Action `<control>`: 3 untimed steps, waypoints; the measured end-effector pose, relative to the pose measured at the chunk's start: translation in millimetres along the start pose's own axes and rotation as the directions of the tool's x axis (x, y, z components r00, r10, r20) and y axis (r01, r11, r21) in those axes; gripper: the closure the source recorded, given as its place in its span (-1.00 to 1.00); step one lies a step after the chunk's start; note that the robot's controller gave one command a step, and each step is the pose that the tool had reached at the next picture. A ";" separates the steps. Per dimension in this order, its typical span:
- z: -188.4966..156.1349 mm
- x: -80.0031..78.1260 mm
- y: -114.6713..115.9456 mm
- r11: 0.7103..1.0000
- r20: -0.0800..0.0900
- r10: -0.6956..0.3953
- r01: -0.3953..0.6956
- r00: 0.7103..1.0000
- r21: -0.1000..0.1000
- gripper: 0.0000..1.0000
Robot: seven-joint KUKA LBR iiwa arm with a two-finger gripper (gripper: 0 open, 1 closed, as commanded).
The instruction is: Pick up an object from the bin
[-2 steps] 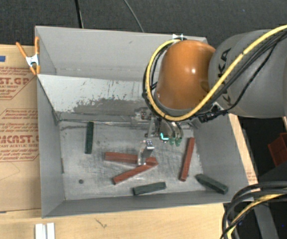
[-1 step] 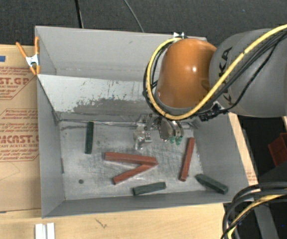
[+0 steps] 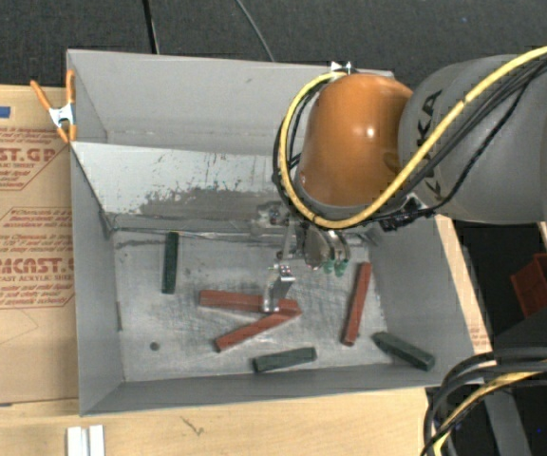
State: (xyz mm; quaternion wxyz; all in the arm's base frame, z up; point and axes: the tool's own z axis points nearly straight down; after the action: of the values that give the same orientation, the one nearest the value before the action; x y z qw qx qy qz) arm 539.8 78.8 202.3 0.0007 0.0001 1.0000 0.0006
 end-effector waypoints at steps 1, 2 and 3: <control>0.0 0.0 0.0 1.000 0.000 0.000 0.000 1.000 0.000 -1.00; 129.6 -6.9 10.7 0.997 -0.003 -0.074 0.074 0.997 0.000 1.00; 129.6 -6.9 10.7 0.997 -0.003 -0.074 0.074 0.997 0.000 1.00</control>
Offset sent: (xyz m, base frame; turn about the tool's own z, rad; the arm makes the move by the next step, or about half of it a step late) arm 0.0064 0.0107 -0.1323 -0.0744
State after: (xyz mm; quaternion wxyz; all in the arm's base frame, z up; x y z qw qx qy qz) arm 546.9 89.7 72.6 -0.0009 -0.0370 0.9993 0.0003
